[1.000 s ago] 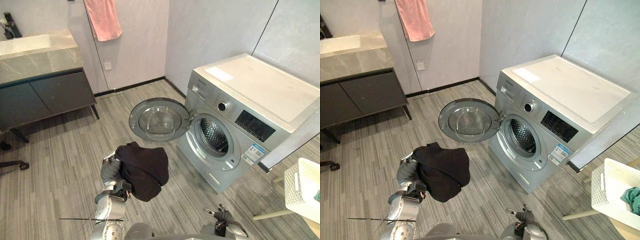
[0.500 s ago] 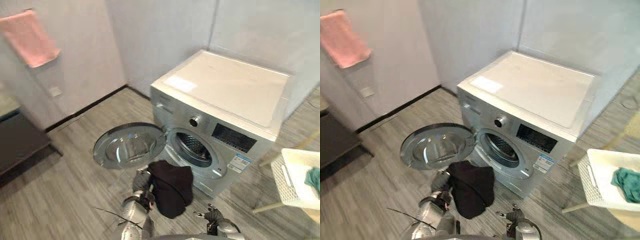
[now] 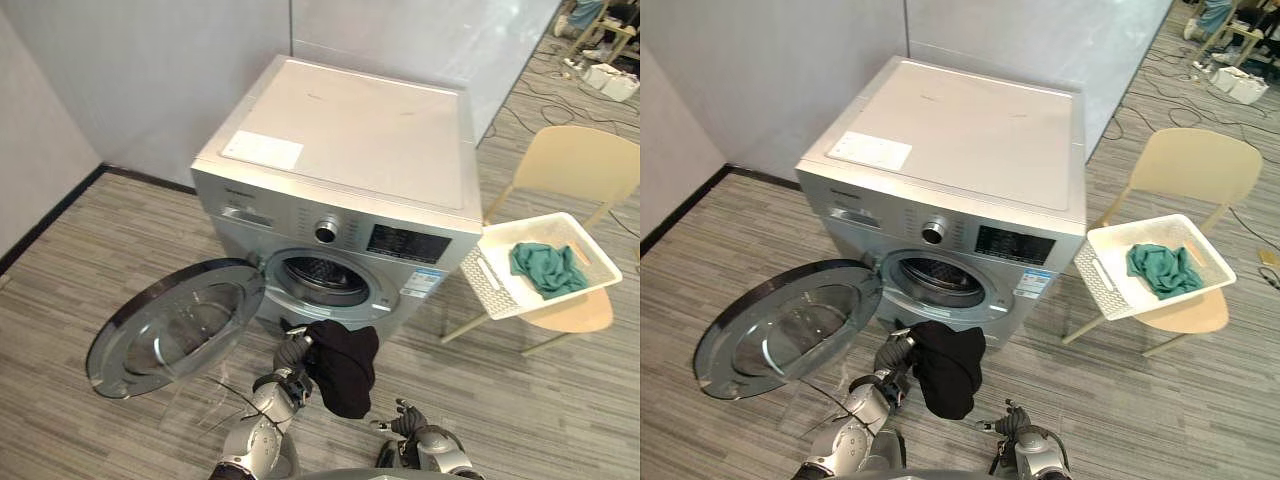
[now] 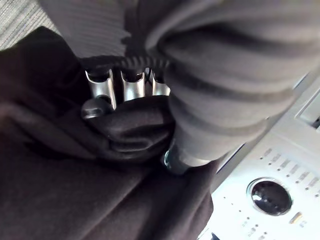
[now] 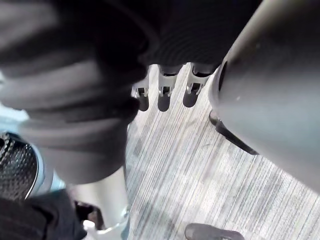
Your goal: Pick up the laundry basket with both hands and put the clothes into the washing machine.
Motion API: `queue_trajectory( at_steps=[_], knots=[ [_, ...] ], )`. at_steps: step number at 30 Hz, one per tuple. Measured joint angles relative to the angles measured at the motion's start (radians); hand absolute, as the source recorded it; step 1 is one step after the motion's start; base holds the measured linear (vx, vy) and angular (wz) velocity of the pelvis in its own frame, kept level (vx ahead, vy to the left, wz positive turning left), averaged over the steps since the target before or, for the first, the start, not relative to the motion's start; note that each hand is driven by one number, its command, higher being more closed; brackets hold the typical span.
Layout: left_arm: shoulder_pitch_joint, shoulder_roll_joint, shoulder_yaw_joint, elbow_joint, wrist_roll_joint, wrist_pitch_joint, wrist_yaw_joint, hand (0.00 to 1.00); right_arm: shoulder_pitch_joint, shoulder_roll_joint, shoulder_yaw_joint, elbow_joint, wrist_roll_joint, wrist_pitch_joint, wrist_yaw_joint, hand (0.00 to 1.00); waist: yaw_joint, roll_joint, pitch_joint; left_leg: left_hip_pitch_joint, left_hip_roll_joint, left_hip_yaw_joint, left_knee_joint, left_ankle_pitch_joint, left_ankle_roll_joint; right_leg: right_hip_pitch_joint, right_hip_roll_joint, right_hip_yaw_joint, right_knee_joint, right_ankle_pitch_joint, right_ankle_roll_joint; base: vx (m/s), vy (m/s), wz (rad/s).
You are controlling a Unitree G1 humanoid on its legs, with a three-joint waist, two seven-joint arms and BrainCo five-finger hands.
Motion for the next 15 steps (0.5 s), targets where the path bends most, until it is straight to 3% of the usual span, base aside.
queue_trajectory(
  at_steps=[1, 2, 3, 5, 7, 9, 10, 11, 12, 15],
  knots=[
    [-0.006, -0.003, 0.008, 0.001, -0.001, -0.01, 0.022, 1.0, 0.006, -0.004, 0.022, 0.002, 0.002, -0.01, -0.006, 0.0, -0.004, -0.037, -0.015, -0.004, 0.017, 0.011, -0.016, 0.009, -0.044, -0.033, -0.039, -0.02, -0.012, 0.056, 0.064, 0.06, -0.495, -0.33],
    [-0.012, -0.011, 0.016, 0.001, -0.002, -0.011, 0.028, 1.0, 0.006, -0.01, 0.022, 0.007, 0.002, -0.017, -0.006, 0.0, -0.005, -0.041, -0.017, -0.003, 0.032, 0.009, -0.023, 0.015, -0.063, -0.037, -0.035, -0.03, -0.006, 0.095, 0.095, 0.09, -0.527, -0.27],
    [-0.02, -0.024, 0.027, 0.005, -0.004, -0.012, 0.038, 1.0, 0.003, -0.021, 0.022, 0.005, 0.003, -0.02, -0.007, 0.0, -0.007, -0.037, -0.018, 0.001, 0.053, 0.004, -0.04, 0.025, -0.081, -0.045, -0.014, -0.033, 0.011, 0.08, 0.085, 0.11, -0.362, -0.19],
    [-0.058, -0.061, 0.067, 0.001, -0.017, -0.031, 0.065, 1.0, -0.003, -0.055, 0.023, -0.005, 0.0, -0.023, -0.01, 0.0, -0.007, -0.018, -0.013, 0.014, 0.114, -0.007, -0.142, 0.11, -0.128, -0.115, 0.044, -0.053, 0.105, 0.014, 0.039, 0.16, -0.407, -0.14],
    [-0.09, -0.086, 0.123, 0.001, -0.046, -0.049, 0.097, 1.0, -0.009, -0.079, 0.043, -0.015, -0.002, -0.029, -0.013, 0.0, -0.016, -0.014, 0.005, 0.016, 0.155, -0.025, -0.156, 0.138, -0.128, -0.132, 0.074, -0.077, 0.165, -0.021, 0.003, 0.16, -0.342, -0.03],
    [-0.13, -0.098, 0.198, -0.001, -0.081, -0.087, 0.142, 1.0, -0.016, -0.097, 0.084, -0.032, -0.001, -0.029, -0.027, 0.0, -0.035, -0.03, 0.047, 0.023, 0.188, -0.065, -0.105, 0.174, -0.104, -0.125, 0.098, -0.082, 0.233, -0.05, -0.047, 0.17, -0.367, -0.11],
    [-0.149, -0.097, 0.218, -0.002, -0.084, -0.093, 0.151, 1.0, -0.024, -0.102, 0.09, -0.043, -0.001, -0.029, -0.033, 0.0, -0.036, -0.04, 0.071, 0.009, 0.187, -0.08, -0.064, 0.177, -0.105, -0.114, 0.098, -0.077, 0.236, -0.056, -0.057, 0.08, -0.179, -0.11],
    [-0.197, -0.095, 0.27, -0.002, -0.087, -0.104, 0.171, 1.0, -0.044, -0.109, 0.105, -0.052, -0.001, -0.026, -0.048, 0.0, -0.039, -0.07, 0.115, -0.037, 0.159, -0.136, 0.001, 0.126, -0.132, -0.108, 0.092, -0.066, 0.234, -0.059, -0.061, 0.02, -0.101, -0.08],
    [-0.252, -0.089, 0.329, -0.002, -0.094, -0.122, 0.197, 1.0, -0.058, -0.105, 0.117, -0.062, 0.003, -0.024, -0.058, 0.0, -0.039, -0.098, 0.148, -0.084, 0.111, -0.162, 0.021, 0.106, -0.124, -0.111, 0.078, -0.059, 0.225, -0.059, -0.061, -0.01, -0.065, -0.03],
    [-0.329, -0.083, 0.493, -0.019, -0.125, -0.181, 0.269, 1.0, -0.078, -0.102, 0.168, -0.101, 0.019, -0.027, -0.081, 0.0, -0.027, -0.117, 0.21, -0.155, 0.048, -0.161, -0.027, 0.137, -0.099, -0.15, 0.075, -0.043, 0.249, -0.062, -0.05, -0.07, 0.091, -0.25]
  ],
)
